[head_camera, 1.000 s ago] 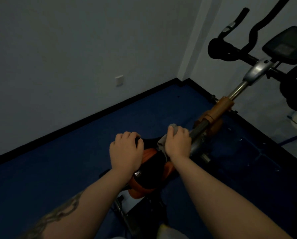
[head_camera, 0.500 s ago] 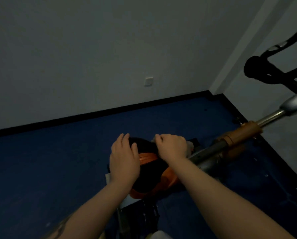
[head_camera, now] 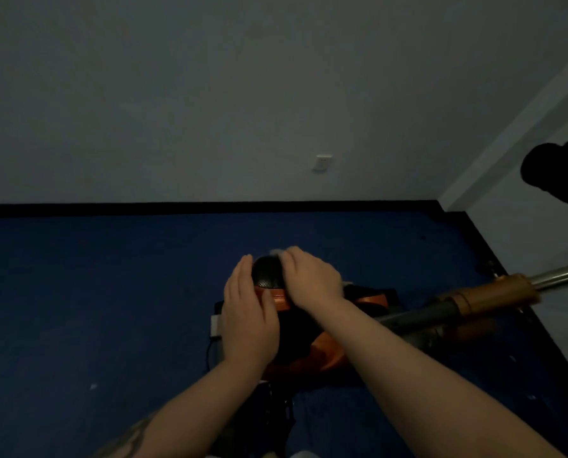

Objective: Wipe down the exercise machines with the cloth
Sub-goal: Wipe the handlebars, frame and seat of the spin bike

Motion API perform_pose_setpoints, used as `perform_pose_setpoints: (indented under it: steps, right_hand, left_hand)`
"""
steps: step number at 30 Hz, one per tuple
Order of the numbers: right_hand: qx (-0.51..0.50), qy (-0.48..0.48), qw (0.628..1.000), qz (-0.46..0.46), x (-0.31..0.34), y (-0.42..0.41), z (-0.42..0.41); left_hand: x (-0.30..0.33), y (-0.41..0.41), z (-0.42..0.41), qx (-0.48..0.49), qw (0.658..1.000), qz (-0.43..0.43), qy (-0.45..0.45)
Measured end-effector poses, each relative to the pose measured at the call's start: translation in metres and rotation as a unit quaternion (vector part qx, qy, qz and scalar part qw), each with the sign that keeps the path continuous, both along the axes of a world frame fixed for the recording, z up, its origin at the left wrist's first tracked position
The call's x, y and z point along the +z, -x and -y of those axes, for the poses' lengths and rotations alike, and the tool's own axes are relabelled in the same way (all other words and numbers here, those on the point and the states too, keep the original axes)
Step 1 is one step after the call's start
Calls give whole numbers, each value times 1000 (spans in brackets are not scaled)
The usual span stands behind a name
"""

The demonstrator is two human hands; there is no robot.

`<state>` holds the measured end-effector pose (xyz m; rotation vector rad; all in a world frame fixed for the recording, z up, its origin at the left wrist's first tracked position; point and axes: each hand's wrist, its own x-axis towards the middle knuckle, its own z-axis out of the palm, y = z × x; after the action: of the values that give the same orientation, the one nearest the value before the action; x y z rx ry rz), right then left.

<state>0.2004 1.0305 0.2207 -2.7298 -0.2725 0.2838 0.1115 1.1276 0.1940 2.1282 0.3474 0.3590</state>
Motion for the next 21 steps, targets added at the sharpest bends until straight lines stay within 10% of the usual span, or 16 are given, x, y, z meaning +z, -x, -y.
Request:
perform_pose_setpoints:
  steps: [6, 10, 16, 21]
  right_hand:
    - [234, -100, 967, -6, -5, 8, 29]
    - [85, -84, 989, -91, -4, -17, 18]
    - [290, -84, 953, -6, -6, -13, 13]
    - [177, 0, 984, -26, -1, -20, -29]
  left_hand:
    - [-3, 14, 0, 21, 998, -44, 38]
    - [-5, 26, -3, -33, 996, -84, 26]
    - [-10, 32, -13, -68, 989, -134, 12]
    - [-19, 27, -19, -83, 980, -176, 51]
